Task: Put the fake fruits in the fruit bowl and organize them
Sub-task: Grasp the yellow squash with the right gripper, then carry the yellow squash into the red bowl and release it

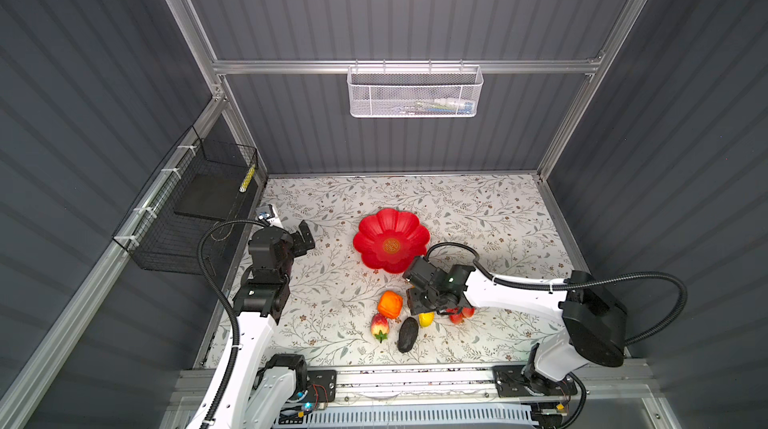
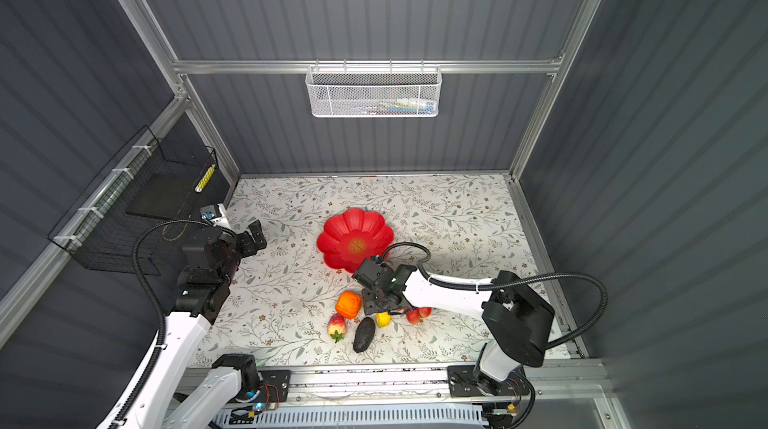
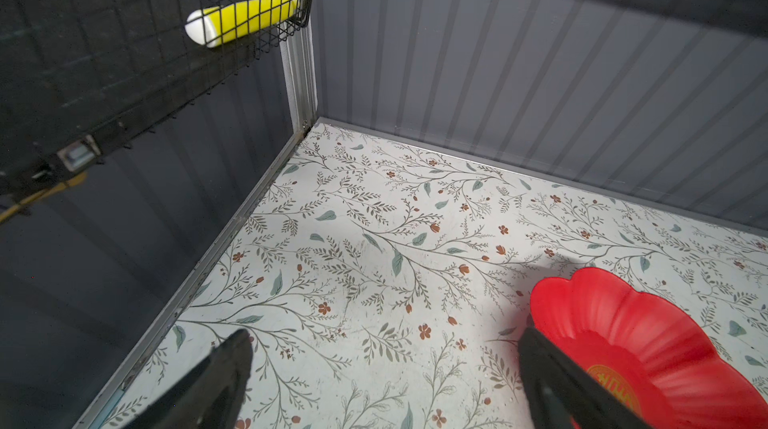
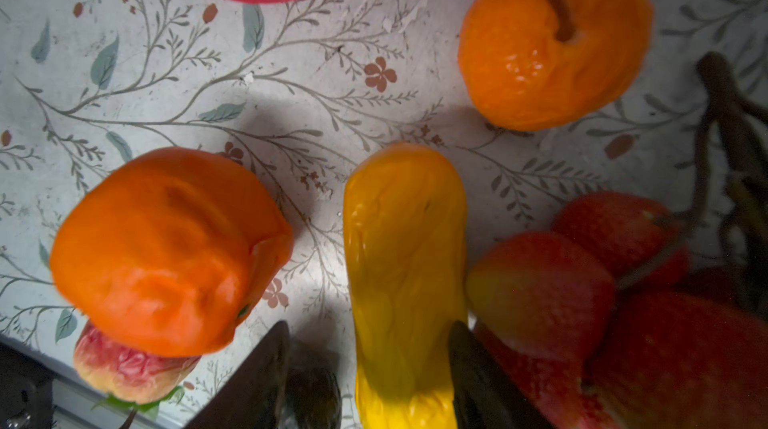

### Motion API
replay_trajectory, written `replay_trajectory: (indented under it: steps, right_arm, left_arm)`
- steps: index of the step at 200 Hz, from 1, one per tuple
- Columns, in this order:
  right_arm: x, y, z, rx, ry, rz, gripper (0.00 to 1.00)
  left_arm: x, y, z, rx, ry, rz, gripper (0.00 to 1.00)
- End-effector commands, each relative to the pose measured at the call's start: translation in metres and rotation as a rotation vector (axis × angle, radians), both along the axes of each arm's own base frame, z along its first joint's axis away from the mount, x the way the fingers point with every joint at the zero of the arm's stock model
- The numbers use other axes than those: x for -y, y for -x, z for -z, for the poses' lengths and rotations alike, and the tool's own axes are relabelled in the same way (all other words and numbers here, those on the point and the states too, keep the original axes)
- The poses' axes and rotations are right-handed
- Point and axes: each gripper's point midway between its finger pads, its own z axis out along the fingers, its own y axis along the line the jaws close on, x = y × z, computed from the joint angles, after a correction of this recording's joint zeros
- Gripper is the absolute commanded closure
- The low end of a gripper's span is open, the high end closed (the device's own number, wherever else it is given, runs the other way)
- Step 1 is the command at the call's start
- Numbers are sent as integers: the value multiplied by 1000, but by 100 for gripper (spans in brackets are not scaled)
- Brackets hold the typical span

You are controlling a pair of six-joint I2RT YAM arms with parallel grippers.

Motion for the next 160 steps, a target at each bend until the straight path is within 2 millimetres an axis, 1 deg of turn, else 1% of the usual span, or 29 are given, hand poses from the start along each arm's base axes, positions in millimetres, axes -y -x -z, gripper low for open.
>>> replay_trajectory:
  steps: [1,16,34,50,52,74,79,92,113,127,145,160]
  right_arm:
    - [-5,-5,5,-7,30,-24,39]
    - [-5,-7,11,-19,61,-32,39]
    - [-6,-9,17,-26,74,-38,42]
    - [-5,-12,16,-15,74,-41,52]
    - [-4,-12,16,-12,76,-40,54]
    - [-3,-17,5,33,71,-48,69]
    - [-3,-18,0,46,65,-53,73]
    - [-1,-20,-16,75,50,-57,77]
    - [5,-22,-54,149,4,-60,79]
    - [12,-27,-81,220,-5,-68,79]
    - [17,-45,-108,289,-7,-68,77]
    - [15,-71,-121,334,-37,-63,77]
  left_arm:
    - [0,2,4,-14,1,4,0]
    - [-1,2,4,-15,0,2,0]
    - [-2,3,4,-13,-1,-3,0]
    - [-2,3,4,-9,-2,-3,0]
    - [-2,3,4,-8,-1,-4,0]
    - [-2,2,7,-16,1,-4,0]
    - [-1,2,7,-16,1,-3,0]
    - [-1,1,7,-20,3,-1,0]
    - [-1,0,8,-29,4,0,0]
    - [0,0,9,-28,9,-1,0]
    - [0,0,8,-26,11,3,0]
    - [1,0,8,-30,15,3,0]
